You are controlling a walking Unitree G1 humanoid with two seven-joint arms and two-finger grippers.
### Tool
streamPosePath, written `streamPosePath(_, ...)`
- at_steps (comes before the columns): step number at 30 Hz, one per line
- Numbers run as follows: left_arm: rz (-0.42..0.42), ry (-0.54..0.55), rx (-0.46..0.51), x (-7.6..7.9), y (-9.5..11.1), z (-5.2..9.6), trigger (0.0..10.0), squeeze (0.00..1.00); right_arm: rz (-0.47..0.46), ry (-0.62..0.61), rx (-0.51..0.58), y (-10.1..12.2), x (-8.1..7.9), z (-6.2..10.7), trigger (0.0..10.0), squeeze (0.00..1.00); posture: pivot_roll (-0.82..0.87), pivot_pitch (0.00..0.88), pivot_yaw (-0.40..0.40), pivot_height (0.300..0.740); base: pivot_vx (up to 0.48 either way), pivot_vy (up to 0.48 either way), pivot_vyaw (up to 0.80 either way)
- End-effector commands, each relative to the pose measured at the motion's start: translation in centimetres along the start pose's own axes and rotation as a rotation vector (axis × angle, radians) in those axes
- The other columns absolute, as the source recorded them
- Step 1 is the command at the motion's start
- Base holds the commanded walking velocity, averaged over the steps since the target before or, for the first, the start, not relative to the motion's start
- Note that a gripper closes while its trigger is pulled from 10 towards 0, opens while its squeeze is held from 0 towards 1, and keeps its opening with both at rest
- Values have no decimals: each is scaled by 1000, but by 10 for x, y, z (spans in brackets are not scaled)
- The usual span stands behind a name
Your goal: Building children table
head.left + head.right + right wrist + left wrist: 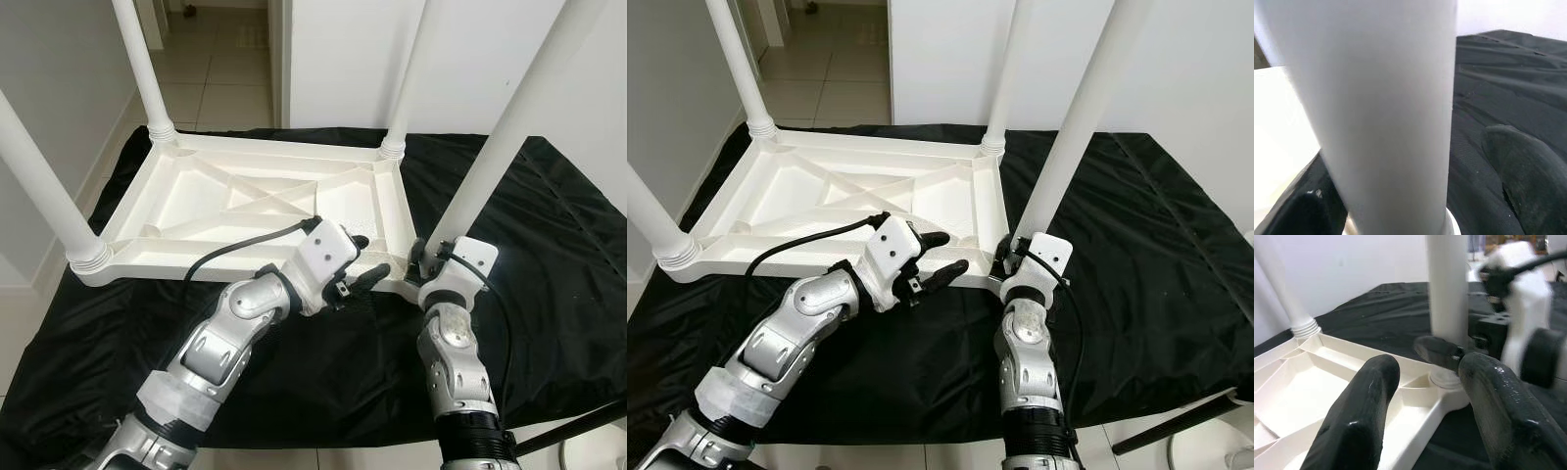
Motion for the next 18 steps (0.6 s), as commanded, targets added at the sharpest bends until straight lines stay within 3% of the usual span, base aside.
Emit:
streamPosePath(1, 18, 120, 26, -18, 4, 0, 10000, 0, -4, 4, 7, 0, 6, 3, 10000, 0, -46, 0, -19, 740, 0, 0, 0)
streamPosePath(3, 18, 120, 26, -18, 4, 0, 10000, 0, -4, 4, 7, 0, 6, 3, 10000, 0, -46, 0, -19, 740, 0, 0, 0)
streamPosePath(6, 106, 203, 109, -35, 17, 4, 10000, 0, -26, 48, 63, 6, 8, 15, 10000, 0, -56, 0, -14, 740, 0, 0, 0)
streamPosePath(12, 138, 206, 115, -38, 17, 7, 10000, 0, -40, 92, 91, 6, 9, 26, 10000, 0, -63, 0, -9, 740, 0, 0, 0)
streamPosePath(18, 138, 231, 80, -39, 8, 8, 10000, 0, -47, 290, 41, -11, -10, 52, 10000, 0, -77, 0, 1, 740, 0, 0, 0)
Point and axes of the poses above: a point about 5 cm out from each wrist's last joint towards the gripper, its own z axis pointing back from the gripper into the wrist, its own y axis along the axis of the wrist's last joint, x = y × z, the point moved 4 cm from there along -z, pointing out of the wrist towards the gripper, and after that the axes turned 9 degrees about z, right-handed, at the moved point
